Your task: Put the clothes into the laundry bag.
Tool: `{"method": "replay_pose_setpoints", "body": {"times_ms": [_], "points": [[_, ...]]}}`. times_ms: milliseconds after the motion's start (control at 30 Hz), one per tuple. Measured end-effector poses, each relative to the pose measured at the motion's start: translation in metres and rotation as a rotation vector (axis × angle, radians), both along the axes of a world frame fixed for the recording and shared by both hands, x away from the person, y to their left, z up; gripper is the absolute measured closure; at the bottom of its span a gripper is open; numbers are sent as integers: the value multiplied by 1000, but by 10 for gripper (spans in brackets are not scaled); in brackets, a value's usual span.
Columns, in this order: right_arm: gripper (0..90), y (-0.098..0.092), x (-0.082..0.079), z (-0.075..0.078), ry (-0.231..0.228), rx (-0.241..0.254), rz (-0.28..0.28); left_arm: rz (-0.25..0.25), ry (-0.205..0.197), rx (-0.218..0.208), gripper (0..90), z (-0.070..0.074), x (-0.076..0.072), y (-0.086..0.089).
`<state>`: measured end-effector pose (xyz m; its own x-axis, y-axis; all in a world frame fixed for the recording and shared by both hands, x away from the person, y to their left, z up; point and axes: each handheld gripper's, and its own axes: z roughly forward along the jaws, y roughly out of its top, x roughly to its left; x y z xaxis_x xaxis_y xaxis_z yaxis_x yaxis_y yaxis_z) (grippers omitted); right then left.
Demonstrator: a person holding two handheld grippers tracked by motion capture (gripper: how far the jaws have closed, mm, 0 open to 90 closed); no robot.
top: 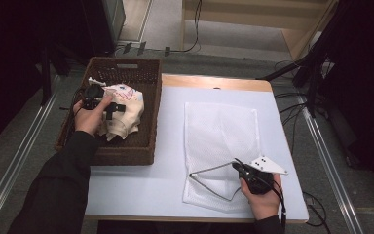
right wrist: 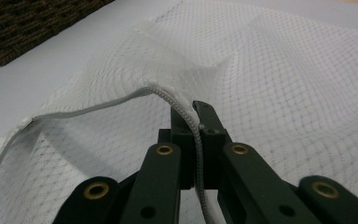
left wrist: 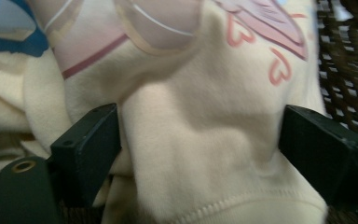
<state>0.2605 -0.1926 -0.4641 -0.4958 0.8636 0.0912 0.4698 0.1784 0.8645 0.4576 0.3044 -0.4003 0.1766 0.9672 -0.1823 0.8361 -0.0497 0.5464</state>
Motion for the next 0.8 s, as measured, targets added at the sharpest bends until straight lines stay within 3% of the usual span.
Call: {"method": "replay_pose_setpoints", "body": {"times_ms": [100,133,233,267,300,367,433,467,500,533,600,667,733,767,800], "points": [[891,0,0,0,1,3,0,-33,49,23,156,-5,1,-4],[891,0,0,0,1,3,1,-43,67,17,221,-6,1,-5],[891,0,0,-1,0,-1,2,-81,113,-2,601,-8,0,-6],[891,0,0,0,-4,-2,2,-100,149,-19,717,-8,0,-7],[891,0,0,0,-4,-2,2,-100,149,-19,736,-8,0,-7],[891,-1,0,0,-3,1,1,-161,199,-41,750,-9,-1,-12],[891,-1,0,0,-4,3,2,-314,291,-96,756,-12,-5,-21],[891,-1,0,0,1,4,-1,-456,350,-127,745,-13,-10,-29],[891,-1,0,0,2,4,1,-456,350,-127,728,-13,-10,-29],[891,-1,0,0,2,4,1,-517,350,-120,728,-11,-13,-32],[891,0,1,-1,-1,1,2,-529,263,-120,561,0,-16,-34],[891,0,1,-1,-1,1,2,-505,163,-177,402,12,-16,-28],[890,-1,1,-1,1,2,0,-414,44,-214,307,23,-13,-19],[890,-1,1,-1,1,3,1,-369,1,-206,272,25,-12,-17],[890,0,1,-2,2,3,1,-286,-62,-175,244,28,-10,-13]]}}
